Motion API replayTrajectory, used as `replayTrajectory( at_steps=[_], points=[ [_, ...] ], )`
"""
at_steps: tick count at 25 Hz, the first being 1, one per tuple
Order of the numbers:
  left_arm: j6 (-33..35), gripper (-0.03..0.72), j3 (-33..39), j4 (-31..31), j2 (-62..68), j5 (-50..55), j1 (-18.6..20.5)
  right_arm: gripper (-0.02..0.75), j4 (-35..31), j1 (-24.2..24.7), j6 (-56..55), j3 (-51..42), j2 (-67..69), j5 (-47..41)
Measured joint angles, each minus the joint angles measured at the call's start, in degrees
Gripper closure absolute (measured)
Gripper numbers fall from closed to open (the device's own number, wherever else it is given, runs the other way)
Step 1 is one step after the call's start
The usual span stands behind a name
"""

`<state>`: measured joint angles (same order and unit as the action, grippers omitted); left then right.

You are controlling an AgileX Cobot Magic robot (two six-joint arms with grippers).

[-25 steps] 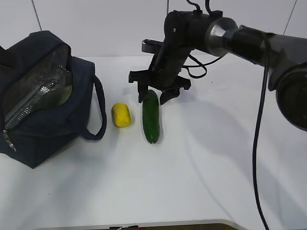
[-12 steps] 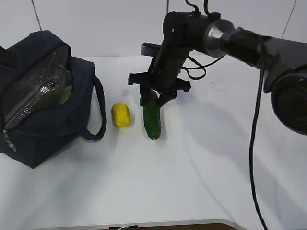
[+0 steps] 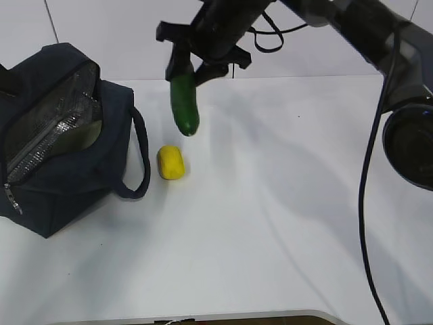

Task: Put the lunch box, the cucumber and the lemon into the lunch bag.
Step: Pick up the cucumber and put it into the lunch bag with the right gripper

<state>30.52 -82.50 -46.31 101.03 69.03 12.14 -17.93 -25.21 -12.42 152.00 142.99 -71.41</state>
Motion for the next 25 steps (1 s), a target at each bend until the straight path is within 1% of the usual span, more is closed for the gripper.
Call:
replayTrajectory(
  at_steps=[2, 4, 6, 12, 14, 20, 25],
  points=[
    [0.0, 0.701, 0.0, 0.0, 0.0, 0.0, 0.0, 0.355, -5.59, 0.0, 1.22, 2.97, 0.0, 0.0],
    [0.0, 0.701, 0.0, 0.0, 0.0, 0.0, 0.0, 0.355, -12.97, 0.0, 2.62, 4.09, 0.0, 0.0],
    [0.0, 0.701, 0.0, -0.09, 0.0, 0.0, 0.0, 0.356, -18.18, -0.15, 4.03, 4.17, 0.0, -0.11],
    [0.0, 0.701, 0.0, -0.22, 0.0, 0.0, 0.0, 0.356, -27.66, -1.92, 4.76, 4.31, 0.75, -0.11],
    [0.0, 0.701, 0.0, -0.6, 0.0, 0.0, 0.0, 0.356, -29.19, -3.09, 4.76, 4.45, 1.88, -0.11],
    [0.0, 0.701, 0.0, -1.8, 0.0, 0.0, 0.0, 0.356, -29.93, -6.59, 4.84, 4.45, 4.99, -0.11],
    [0.0, 0.701, 0.0, -1.94, 0.0, 0.1, 0.0, 0.356, -30.39, -7.17, 2.87, 4.45, 6.72, -0.11]
  ],
)
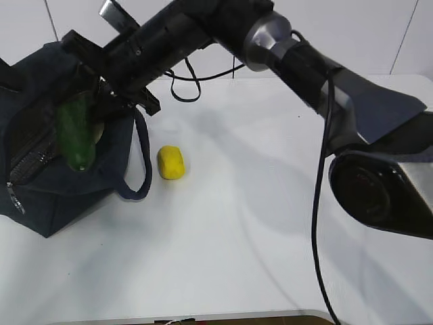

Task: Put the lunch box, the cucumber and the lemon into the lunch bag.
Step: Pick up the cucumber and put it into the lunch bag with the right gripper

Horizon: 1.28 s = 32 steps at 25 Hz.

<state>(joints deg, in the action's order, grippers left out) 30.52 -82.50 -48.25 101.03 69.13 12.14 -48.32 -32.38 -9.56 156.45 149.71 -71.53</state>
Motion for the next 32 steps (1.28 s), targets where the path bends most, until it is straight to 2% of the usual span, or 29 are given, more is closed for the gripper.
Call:
replayTrajectory(
  at_steps=[2, 8, 13, 19, 25, 32],
  points=[
    [0.0, 0.701, 0.0, -0.16, 0.0, 0.0, 0.0, 0.356, -1.4, -0.09, -1.18, 0.0, 1.6, 1.4],
    [0.0, 0.701, 0.0, -0.28, 0.0, 0.0, 0.0, 0.357, -9.74, -0.09, -3.99, 0.0, 5.3, 13.68],
    [0.0, 0.701, 0.0, -0.42, 0.0, -0.24, 0.0, 0.358, -11.04, -0.09, -4.09, 0.0, 6.45, 20.59],
    [0.0, 0.701, 0.0, -2.26, 0.0, -0.24, 0.0, 0.344, -9.69, -0.09, -1.75, 0.0, 6.54, 21.23],
    [0.0, 0.701, 0.0, -3.35, 0.0, -0.24, 0.0, 0.238, -9.59, -0.09, 1.76, 0.0, 6.54, 19.82],
    [0.0, 0.701, 0.0, -1.86, 0.0, -0.24, 0.0, 0.218, -9.59, -0.09, 4.26, 1.45, 6.59, 15.89]
  ],
)
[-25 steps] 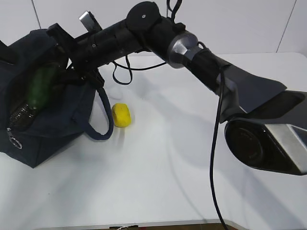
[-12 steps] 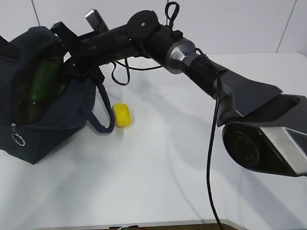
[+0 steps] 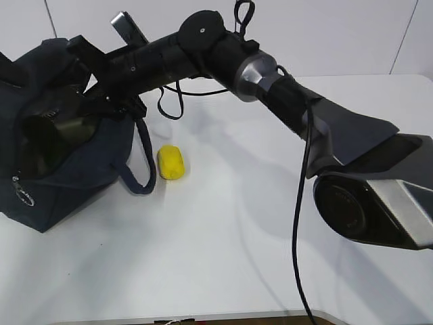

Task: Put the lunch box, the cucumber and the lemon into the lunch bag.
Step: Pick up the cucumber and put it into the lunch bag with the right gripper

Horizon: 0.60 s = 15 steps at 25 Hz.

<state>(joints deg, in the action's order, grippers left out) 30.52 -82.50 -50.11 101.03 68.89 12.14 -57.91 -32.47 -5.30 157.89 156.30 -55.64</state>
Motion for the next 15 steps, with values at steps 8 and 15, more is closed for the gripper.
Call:
replayTrajectory(
  at_steps=[8, 15],
  points=[
    [-0.48, 0.701, 0.0, 7.23, 0.0, -0.4, 1.27, 0.216, 2.32, 0.99, 3.0, 9.45, 0.09, -9.22],
    [-0.59, 0.701, 0.0, 7.87, 0.0, -1.51, 5.56, 0.217, 16.91, 1.21, 3.23, 10.32, 0.09, -15.33]
  ],
)
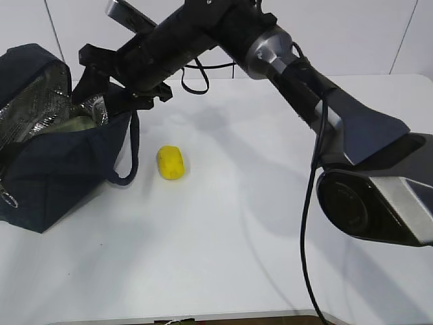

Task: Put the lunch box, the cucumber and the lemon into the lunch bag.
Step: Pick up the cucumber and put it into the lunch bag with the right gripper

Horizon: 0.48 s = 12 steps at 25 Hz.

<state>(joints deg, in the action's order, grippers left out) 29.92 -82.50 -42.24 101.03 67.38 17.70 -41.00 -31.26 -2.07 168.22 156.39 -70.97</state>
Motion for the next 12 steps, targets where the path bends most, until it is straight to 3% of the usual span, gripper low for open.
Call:
replayTrajectory(
  at_steps=[5, 12],
  points=[
    [-0.03, 0.701, 0.0, 0.63, 0.0, -0.03, 3.77, 0.217, 3.04, 0.0, 0.24, 0.09, -0.93, -0.37],
    [-0.23, 0.701, 0.0, 1.6, 0.0, -0.13, 4.75, 0.217, -1.01, 0.0, 1.07, 0.09, -3.42, -0.59]
  ],
)
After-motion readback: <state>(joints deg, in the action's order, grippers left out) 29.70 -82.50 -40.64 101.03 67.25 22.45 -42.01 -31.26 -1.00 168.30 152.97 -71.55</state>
